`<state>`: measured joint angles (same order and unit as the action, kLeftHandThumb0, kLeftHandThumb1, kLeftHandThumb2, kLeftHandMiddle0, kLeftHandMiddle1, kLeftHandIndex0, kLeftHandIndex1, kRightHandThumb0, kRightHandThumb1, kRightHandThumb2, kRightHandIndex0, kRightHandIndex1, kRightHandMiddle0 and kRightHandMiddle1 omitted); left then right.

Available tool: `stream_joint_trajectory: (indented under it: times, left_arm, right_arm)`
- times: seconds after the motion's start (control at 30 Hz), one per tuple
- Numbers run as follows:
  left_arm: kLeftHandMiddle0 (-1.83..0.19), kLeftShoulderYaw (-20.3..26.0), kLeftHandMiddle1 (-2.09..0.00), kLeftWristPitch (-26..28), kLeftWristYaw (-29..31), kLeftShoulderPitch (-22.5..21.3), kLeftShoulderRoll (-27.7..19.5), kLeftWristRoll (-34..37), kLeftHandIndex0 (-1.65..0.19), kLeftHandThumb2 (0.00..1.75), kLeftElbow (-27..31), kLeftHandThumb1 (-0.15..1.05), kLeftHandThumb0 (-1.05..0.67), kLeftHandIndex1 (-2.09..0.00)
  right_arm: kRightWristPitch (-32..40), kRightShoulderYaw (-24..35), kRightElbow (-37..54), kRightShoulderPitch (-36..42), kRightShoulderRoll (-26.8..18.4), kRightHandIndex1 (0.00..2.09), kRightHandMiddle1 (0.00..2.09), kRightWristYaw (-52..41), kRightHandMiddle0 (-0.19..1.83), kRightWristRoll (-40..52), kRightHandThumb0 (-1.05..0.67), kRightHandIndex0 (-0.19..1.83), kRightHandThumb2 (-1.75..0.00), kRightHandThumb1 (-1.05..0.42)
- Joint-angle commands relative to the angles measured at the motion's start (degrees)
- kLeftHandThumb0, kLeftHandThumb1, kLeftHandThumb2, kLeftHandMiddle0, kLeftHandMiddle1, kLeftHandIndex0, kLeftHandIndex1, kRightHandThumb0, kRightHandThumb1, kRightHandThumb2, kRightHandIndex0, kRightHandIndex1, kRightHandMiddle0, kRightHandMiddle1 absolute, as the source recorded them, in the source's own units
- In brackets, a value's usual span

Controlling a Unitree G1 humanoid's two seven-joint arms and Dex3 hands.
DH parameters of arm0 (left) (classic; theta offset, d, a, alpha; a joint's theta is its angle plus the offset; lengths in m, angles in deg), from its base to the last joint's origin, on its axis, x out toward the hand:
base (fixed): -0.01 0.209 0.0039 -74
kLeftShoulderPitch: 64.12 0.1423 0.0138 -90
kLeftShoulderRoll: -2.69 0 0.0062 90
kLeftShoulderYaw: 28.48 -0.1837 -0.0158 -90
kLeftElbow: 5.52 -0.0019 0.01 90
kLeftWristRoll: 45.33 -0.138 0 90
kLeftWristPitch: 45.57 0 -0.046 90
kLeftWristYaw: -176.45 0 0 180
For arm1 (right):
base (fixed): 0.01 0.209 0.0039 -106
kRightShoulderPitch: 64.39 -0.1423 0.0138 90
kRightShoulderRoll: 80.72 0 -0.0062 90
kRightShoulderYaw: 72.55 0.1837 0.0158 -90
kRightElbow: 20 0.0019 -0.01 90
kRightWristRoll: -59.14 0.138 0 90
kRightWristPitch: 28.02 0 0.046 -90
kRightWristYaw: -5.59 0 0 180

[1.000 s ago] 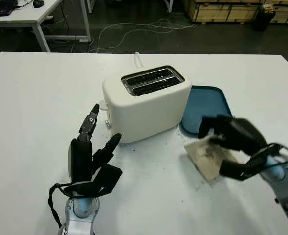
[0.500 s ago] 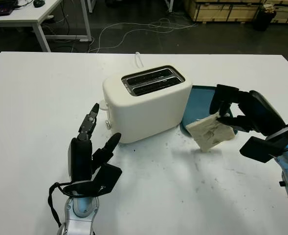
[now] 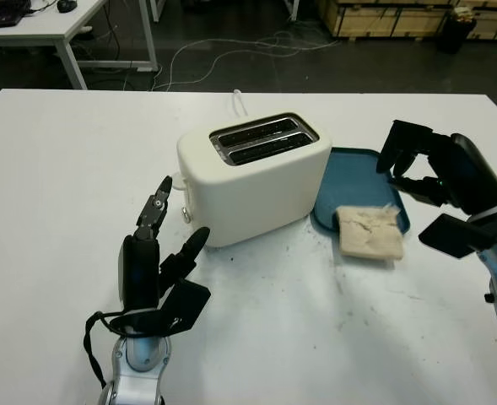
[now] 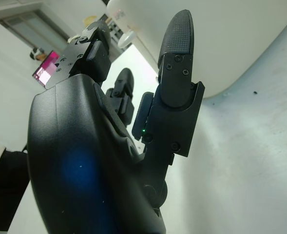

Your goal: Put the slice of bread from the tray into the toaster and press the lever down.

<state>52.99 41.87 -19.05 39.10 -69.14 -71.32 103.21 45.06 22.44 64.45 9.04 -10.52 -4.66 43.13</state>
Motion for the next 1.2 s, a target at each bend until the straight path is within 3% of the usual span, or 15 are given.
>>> stream_joint_trajectory:
  times: [0.0,0.2,0.3,0.43,0.47,0.5,0.6,0.67,0.87,1.03,1.17]
  left_arm:
    - [-0.43,0.2,0.0,0.3,0.2,-0.3,-0.2,0.1,-0.32,0.24,0.2,0.92,-0.65,0.0]
    - [-0.43,0.3,0.0,-0.4,0.5,-0.1,-0.2,0.5,-0.32,0.23,0.0,0.92,-0.62,0.0]
    - [-0.43,0.2,0.0,-0.2,0.4,0.0,-0.2,0.0,-0.32,0.23,0.0,0.92,-0.62,0.0]
    - [-0.44,0.1,-0.01,0.6,0.3,0.8,-0.1,-0.8,-0.33,0.23,0.7,0.92,-0.63,0.0]
    - [-0.44,0.1,-0.01,0.5,0.2,0.9,-0.1,-0.8,-0.33,0.23,0.8,0.92,-0.63,0.0]
    - [-0.44,0.2,-0.01,0.3,0.1,1.1,-0.1,-0.8,-0.33,0.23,0.9,0.92,-0.63,0.0]
    - [-0.44,0.2,-0.01,0.3,-0.3,1.4,0.1,-1.0,-0.34,0.22,1.2,0.92,-0.63,-0.01]
    - [-0.45,0.2,-0.01,0.3,-0.2,1.5,0.0,-1.0,-0.34,0.23,1.2,0.92,-0.62,-0.01]
    - [-0.45,0.4,-0.01,-0.1,0.1,1.0,-0.3,-0.6,-0.34,0.23,0.7,0.92,-0.61,0.0]
    - [-0.44,0.6,0.0,-0.1,0.7,0.8,-0.5,0.2,-0.33,0.23,0.7,0.92,-0.62,0.0]
    - [-0.44,0.6,0.0,0.1,0.7,0.8,-0.7,0.0,-0.33,0.23,0.7,0.92,-0.63,0.0]
  right_arm:
    - [-0.9,-0.9,-2.4,-1.6,1.0,1.75,1.75,1.1,0.54,-0.8,0.59,0.76,-0.13,-0.92]
    - [-0.2,-3.9,-8.3,-4.5,0.9,1.75,1.75,3.0,0.48,-5.5,0.51,0.68,-0.1,-0.92]
    - [-4.0,-6.2,-15.2,-6.5,0.7,1.75,1.75,6.6,0.49,-8.9,0.48,0.69,-0.04,-0.91]
    - [-7.1,-8.8,-22.1,-8.3,-0.5,1.75,1.73,9.9,0.46,-12.3,0.28,0.65,0.0,-0.83]
    - [-6.6,-9.6,-21.2,-8.1,-2.1,1.68,1.62,8.0,0.48,-13.4,0.23,0.64,0.0,-0.78]
    - [-5.8,-10.4,-19.4,-7.7,-4.0,1.36,1.24,5.5,0.53,-14.6,0.07,0.57,0.0,-0.73]
    - [-9.2,-12.1,-14.1,-5.3,-11.1,0.47,0.25,3.6,0.76,-20.2,-0.06,0.66,0.0,-0.62]
    - [-12.4,-11.1,-11.1,-2.3,-14.1,0.2,0.06,7.5,0.8,-22.8,-0.08,0.71,0.0,-0.55]
    - [-22.1,-8.3,-12.4,6.1,-21.4,0.04,0.01,24.1,0.83,-29.8,-0.15,0.74,0.0,-0.45]
    - [-24.6,-7.8,-15.1,10.2,-25.1,0.0,0.0,31.0,0.71,-32.8,-0.35,0.62,0.0,-0.43]
    - [-25.8,-8.0,-16.9,10.4,-25.9,0.0,0.0,34.0,0.63,-33.4,-0.41,0.55,0.0,-0.43]
